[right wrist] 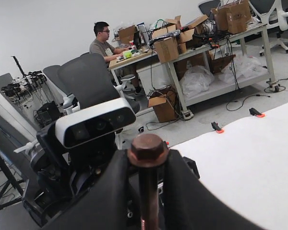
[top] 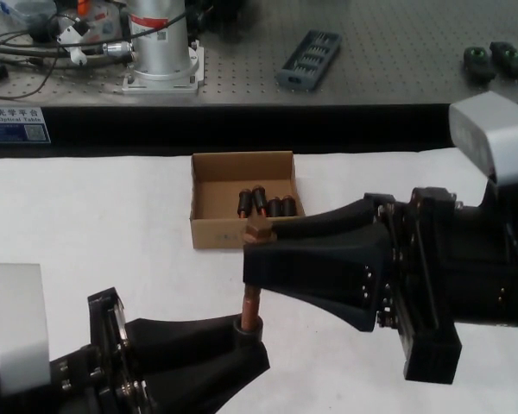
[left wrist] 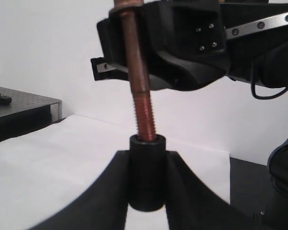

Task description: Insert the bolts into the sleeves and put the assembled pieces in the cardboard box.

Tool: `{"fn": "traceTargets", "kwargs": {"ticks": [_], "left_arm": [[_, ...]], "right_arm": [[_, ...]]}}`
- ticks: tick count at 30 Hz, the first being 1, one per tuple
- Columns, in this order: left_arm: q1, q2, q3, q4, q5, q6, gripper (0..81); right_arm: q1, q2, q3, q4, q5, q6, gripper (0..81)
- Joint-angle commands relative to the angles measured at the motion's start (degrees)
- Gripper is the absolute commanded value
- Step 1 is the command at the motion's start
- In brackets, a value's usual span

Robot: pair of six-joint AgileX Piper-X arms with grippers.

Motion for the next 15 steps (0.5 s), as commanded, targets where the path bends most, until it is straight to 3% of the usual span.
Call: {"fn": "traceTargets", "kwargs": {"ticks": [1,7,11,15], "left_arm": [[0.1,-0.6,-0.3,-2.7,0.2,-0.5,0.6],[0.1,-0.6,-0.3,-2.7,0.2,-0.5,0.6],[0.1,-0.6,-0.4,-2.7,-3.2,-0.5,0.6],[0.1,-0.6,-1.1,-2.5,-4.7,-0.5,0.6]], "right_arm": [[0.0,-0.7,-0.3,0.8,-0.2,0.0,3.8],[0.0,-0.7,-0.3,2.6,-0.5,0.0,3.6],[0.0,-0.7,-0.3,4.1,-3.3,0.0,0.5],[0.0,-0.7,-0.3,4.1,-3.6,0.5,20.4]]}}
